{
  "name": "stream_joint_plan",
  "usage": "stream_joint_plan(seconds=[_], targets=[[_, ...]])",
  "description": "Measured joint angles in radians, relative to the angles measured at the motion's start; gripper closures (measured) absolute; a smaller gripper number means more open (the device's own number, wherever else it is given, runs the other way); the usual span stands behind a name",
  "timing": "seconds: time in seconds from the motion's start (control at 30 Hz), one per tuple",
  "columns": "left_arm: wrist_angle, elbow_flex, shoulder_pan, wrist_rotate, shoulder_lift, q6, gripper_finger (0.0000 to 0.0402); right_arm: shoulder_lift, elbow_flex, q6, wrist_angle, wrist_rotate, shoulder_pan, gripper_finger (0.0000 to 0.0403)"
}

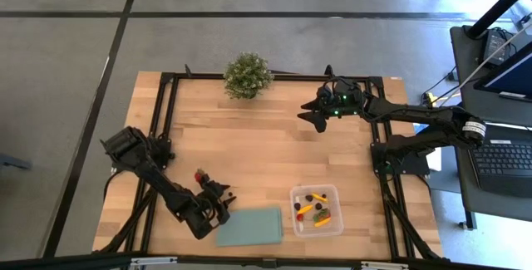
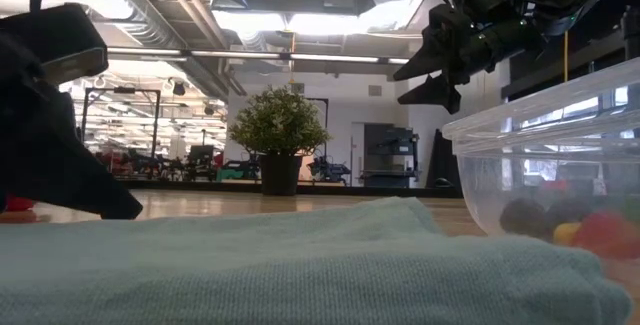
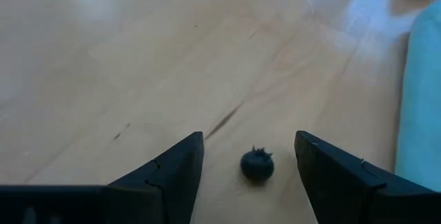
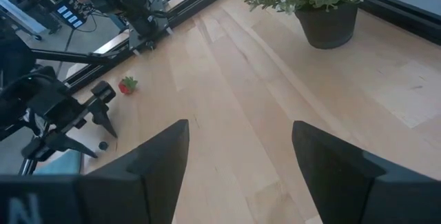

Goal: Pick and placing Produce into tupperware
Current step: Put the blueberry into the transparent bin

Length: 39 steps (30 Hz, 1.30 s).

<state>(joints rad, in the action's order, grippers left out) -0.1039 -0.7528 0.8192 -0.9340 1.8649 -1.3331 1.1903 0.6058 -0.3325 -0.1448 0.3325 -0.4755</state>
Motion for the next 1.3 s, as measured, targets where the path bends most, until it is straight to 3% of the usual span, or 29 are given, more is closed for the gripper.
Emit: stream_joint_plan(seconds=[0.37, 1.2, 1.3], targets=[[0.005, -0.003, 0.003, -0.033, 0.048, 0.004, 0.0194, 0.0, 0.0, 0.0, 0.0, 0.0, 0.0, 0.0144], [-0.014, 0.0, 0.021, -0.042, 0.053, -0.001, 0.0361, 0.0, 0.0, 0.0, 0.0, 0.0, 0.0, 0.0144], [-0.014, 0.001, 0.021, -0.041, 0.043, -0.003, 0.0361, 0.0, 0.0, 0.0, 0.0, 0.0, 0.0, 0.0144]])
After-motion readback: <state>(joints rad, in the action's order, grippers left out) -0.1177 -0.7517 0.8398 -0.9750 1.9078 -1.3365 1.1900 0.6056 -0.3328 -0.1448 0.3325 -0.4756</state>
